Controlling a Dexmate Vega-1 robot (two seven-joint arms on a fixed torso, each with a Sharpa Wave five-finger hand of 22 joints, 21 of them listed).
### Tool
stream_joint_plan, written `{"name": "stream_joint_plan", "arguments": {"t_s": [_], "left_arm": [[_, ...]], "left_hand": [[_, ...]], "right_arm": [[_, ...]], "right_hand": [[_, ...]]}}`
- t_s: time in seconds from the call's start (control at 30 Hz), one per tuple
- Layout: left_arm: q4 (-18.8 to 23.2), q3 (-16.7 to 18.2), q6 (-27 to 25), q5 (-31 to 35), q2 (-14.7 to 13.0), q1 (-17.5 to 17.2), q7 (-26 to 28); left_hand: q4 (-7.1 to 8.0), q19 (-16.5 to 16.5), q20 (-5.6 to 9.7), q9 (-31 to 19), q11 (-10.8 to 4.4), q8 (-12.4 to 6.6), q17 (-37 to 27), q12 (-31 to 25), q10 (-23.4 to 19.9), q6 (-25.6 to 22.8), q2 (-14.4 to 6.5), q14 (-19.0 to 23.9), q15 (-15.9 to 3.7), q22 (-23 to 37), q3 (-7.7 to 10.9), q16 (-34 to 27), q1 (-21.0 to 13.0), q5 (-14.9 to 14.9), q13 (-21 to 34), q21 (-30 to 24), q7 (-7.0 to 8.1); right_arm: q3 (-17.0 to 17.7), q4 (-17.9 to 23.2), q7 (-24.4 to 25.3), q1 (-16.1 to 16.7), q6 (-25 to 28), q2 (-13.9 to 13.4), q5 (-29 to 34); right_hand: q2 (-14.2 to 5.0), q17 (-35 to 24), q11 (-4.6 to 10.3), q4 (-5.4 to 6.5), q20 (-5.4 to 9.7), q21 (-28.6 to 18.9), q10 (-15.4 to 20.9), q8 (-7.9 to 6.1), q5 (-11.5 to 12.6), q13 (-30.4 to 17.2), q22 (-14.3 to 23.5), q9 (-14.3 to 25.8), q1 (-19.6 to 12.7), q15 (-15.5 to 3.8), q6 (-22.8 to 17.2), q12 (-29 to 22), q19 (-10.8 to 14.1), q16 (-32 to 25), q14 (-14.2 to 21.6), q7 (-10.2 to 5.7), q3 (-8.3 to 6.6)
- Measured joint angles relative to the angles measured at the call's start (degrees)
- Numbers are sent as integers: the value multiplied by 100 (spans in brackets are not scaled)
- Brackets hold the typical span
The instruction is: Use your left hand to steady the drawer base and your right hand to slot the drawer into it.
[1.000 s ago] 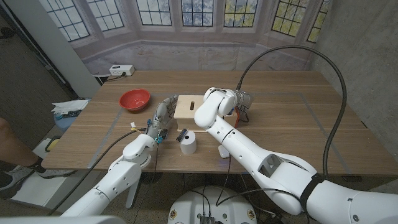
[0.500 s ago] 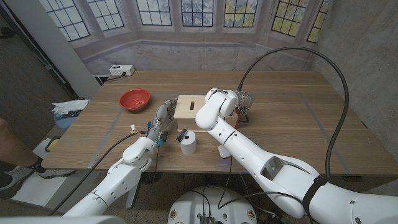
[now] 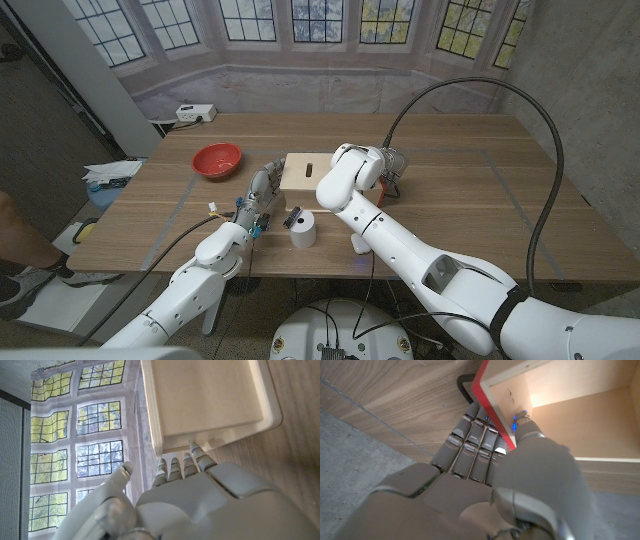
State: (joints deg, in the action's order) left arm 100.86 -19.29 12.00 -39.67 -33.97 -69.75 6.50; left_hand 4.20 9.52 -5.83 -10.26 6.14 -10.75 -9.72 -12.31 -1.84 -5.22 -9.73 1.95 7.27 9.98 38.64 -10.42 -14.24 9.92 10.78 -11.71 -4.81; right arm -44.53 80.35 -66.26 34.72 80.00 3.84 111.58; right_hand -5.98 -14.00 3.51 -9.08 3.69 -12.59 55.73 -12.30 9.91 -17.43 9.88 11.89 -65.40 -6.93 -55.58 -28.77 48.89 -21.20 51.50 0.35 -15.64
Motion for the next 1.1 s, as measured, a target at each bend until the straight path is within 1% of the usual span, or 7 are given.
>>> {"name": "stream_joint_plan", "arguments": {"t_s": [0.27,0.3,0.53,0.63,0.83,0.9,1.1], "left_arm": [[-38,-27,0,-26,17,47,-20],[-48,-30,0,-39,23,56,-38],[-95,-48,0,-91,61,94,-62],[-116,-58,0,-113,84,114,-67],[-158,-80,-14,-125,130,156,-70],[-183,-93,-17,-125,156,181,-70],[-247,-139,-19,-108,233,248,-64]], "left_hand": [[0,0,0,0,0,0,0,0,0,0,0,0,0,13,0,0,0,0,0,0,0],[0,0,0,0,0,0,0,0,0,0,0,0,0,13,0,0,0,0,0,0,0],[-11,0,0,0,0,0,0,0,0,0,17,21,-21,13,11,0,17,0,0,0,0],[-23,0,0,0,-22,0,0,0,-22,1,25,21,-21,13,28,0,24,0,0,0,0],[-1,0,0,0,-22,0,0,0,-21,1,25,21,-21,13,49,0,24,0,0,0,0],[-1,0,0,0,-22,0,0,0,-21,1,24,21,-21,13,49,0,24,0,0,0,0],[-1,0,0,0,-22,0,0,0,-21,1,24,21,-21,12,48,0,24,0,0,0,0]], "right_arm": [[-10,-52,249,-49,1,18,-278],[-21,-119,304,-101,1,44,-348],[-27,-260,496,-194,1,101,-577],[-20,-317,539,-226,1,131,-632],[7,-398,534,-274,2,181,-653],[9,-414,478,-283,2,188,-630],[12,-434,211,-308,2,199,-463]], "right_hand": [[7,0,0,0,0,0,0,5,28,1,0,0,-9,-24,-8,4,0,0,25,11,0],[5,0,0,0,0,0,0,6,28,1,0,0,-21,-24,-7,4,0,0,25,11,0],[16,1,-32,0,-2,0,32,17,28,3,0,-2,-45,-5,-19,-6,1,0,47,-1,0],[23,1,-32,0,-32,0,31,20,28,1,0,-3,-52,-5,-19,-7,32,0,47,-1,0],[21,1,-33,0,-32,0,31,-1,27,-23,0,-7,-51,-33,-19,-7,32,0,76,-2,0],[19,1,-33,0,1,0,30,-1,26,-23,0,-7,-50,-33,-18,-6,64,0,76,-2,0],[10,2,-63,0,-21,0,60,0,22,-24,0,-6,-41,-24,-41,0,84,0,86,21,0]]}}
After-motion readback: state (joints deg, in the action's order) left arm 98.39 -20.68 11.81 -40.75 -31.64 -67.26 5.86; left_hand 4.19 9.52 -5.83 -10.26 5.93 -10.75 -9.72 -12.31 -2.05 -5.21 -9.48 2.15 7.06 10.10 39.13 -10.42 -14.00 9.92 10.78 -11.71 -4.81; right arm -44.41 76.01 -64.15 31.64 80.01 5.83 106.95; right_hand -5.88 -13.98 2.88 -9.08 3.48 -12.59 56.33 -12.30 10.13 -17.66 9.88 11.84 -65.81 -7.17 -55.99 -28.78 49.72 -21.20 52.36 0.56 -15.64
